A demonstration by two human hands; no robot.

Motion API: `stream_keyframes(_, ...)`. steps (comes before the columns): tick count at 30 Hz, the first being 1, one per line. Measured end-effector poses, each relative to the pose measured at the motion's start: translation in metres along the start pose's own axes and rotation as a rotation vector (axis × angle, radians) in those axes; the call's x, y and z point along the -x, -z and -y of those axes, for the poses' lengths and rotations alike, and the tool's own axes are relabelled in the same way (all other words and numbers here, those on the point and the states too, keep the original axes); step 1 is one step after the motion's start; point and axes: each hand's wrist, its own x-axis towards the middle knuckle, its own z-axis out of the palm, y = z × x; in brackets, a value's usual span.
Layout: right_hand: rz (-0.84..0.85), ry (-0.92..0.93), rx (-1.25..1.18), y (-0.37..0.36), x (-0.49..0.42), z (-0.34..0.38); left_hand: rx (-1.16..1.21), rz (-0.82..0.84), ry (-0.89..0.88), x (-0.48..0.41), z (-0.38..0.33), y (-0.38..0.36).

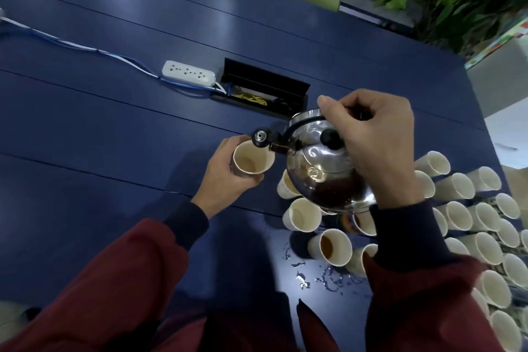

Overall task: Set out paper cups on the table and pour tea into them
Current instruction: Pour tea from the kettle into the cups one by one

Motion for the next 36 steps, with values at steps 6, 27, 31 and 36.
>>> stream_keyframes(6, 0.02, 0.027, 0.017, -0.014, 0.014, 0.012, -0.053, 0.02, 0.003, 0.009, 0.005, 0.021)
stream_keyframes(27, 0.045, 0.043, 0.086, -0.028, 0.014, 0.016, 0.005, 0.086, 0.08, -0.005, 0.023, 0.009)
stream_keyframes(31, 0.032, 0.038, 0.082, -0.027, 0.012, 0.015, 0.011, 0.086, 0.092, -0.006, 0.026, 0.006)
stream_keyframes(36, 0.045, 0.043, 0.075, -0.027, 0.011, 0.014, 0.012, 0.069, 0.092, -0.005, 0.028, 0.006)
